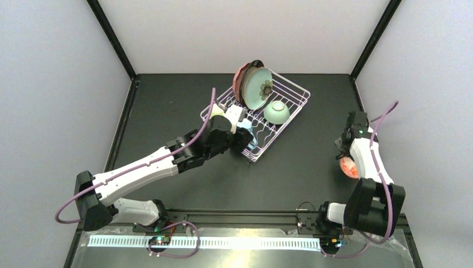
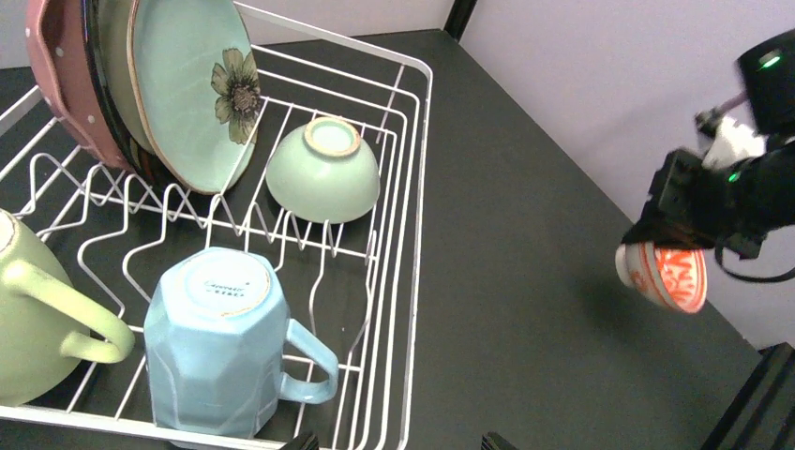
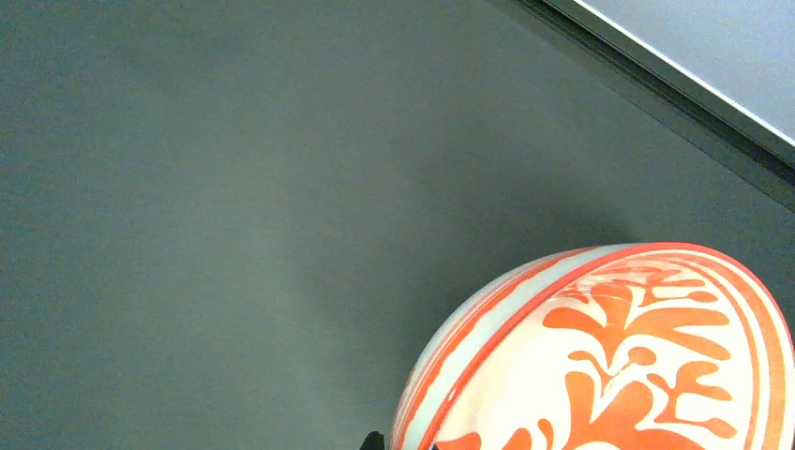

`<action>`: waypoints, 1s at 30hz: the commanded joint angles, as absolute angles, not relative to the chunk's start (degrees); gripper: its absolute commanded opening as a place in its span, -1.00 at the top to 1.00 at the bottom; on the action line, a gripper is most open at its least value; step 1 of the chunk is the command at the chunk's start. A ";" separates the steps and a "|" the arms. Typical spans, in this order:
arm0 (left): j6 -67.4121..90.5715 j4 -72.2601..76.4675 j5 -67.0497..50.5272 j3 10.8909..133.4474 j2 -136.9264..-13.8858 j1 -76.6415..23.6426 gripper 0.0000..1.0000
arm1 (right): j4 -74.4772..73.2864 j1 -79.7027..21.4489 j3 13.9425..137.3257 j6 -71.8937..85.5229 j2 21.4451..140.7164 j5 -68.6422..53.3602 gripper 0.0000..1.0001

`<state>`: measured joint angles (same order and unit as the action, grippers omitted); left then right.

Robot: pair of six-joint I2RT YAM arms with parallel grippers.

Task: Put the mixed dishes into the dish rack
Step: Grab the bowl at the center of the board, then pass from the right arm to the left

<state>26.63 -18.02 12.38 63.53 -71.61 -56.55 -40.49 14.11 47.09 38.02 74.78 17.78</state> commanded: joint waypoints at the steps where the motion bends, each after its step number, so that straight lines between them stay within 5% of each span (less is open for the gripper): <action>1: 30.26 -20.13 12.12 67.78 -72.86 -55.99 -0.98 | -37.82 14.14 54.09 34.96 68.29 4.80 1.00; 8: 35.95 -17.22 7.05 70.15 -77.03 -55.18 -0.98 | -30.74 14.10 57.68 39.27 59.74 -14.67 1.00; 15: 46.02 -10.37 -1.20 69.87 -80.20 -51.84 -0.98 | -11.25 14.09 48.72 55.17 50.55 -29.24 1.00; 30: 74.56 9.88 -14.49 68.11 -88.14 -47.82 -0.98 | 37.86 11.08 26.00 85.04 41.59 -27.52 1.00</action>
